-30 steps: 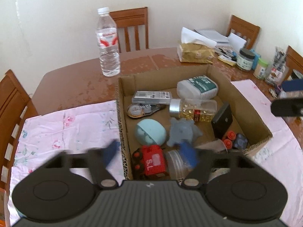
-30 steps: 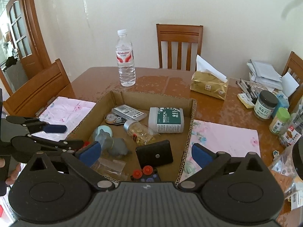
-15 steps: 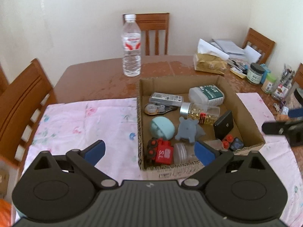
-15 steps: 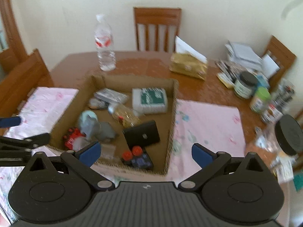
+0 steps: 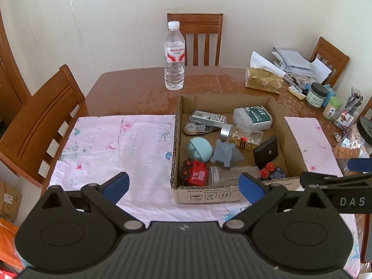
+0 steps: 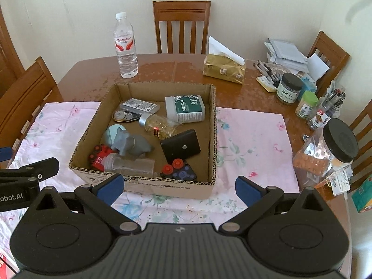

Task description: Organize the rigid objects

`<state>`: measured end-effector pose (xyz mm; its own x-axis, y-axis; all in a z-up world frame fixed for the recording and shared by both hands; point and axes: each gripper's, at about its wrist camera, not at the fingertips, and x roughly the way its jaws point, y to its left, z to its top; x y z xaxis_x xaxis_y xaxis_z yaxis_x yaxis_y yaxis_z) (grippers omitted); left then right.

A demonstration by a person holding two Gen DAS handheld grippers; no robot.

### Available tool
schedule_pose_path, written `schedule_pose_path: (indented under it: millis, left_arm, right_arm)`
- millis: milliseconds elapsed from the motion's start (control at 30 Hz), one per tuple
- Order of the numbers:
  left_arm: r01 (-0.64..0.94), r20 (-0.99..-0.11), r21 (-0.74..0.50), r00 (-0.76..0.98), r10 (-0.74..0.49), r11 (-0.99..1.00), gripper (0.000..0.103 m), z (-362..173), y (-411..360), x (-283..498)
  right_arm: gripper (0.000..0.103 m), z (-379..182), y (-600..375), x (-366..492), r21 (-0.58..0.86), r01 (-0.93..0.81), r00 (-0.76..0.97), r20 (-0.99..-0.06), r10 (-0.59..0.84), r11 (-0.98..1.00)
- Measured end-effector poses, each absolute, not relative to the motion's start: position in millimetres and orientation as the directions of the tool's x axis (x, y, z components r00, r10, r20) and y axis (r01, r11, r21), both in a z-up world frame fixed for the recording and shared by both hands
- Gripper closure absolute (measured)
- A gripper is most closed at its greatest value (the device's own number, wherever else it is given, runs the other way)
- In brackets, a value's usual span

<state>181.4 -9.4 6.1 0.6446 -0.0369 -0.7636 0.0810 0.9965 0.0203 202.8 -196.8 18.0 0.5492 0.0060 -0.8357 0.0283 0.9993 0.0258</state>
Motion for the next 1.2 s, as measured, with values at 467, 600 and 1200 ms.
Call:
schedule_pose_path:
  millis: [467, 600, 1200]
  left_arm:
    - [0.086, -0.769, 0.035, 0.639, -0.028, 0.996, 0.003, 7.4, -11.6, 180.2]
    - [0.087, -0.769, 0.037, 0.639, -0.028, 0.995, 0.003, 8.0, -11.9, 180.2]
    - [0.090, -0.768, 0.045, 0.640, -0.023, 0.995, 0.003, 10.9, -14.0, 181.6]
  right_arm:
    - [0.000, 21.5, -193.5, 199.5, 0.029, 0.032, 0.554, -0.833, 0.006, 0.999]
    - [0.000, 21.9, -193.1, 199.1, 0.028, 0.035, 0.554, -0.833, 0.004, 0.999]
    - [0.000, 24.1, -198.0, 199.5, 0.020, 0.043, 0.559, -0.829, -0.008, 0.999]
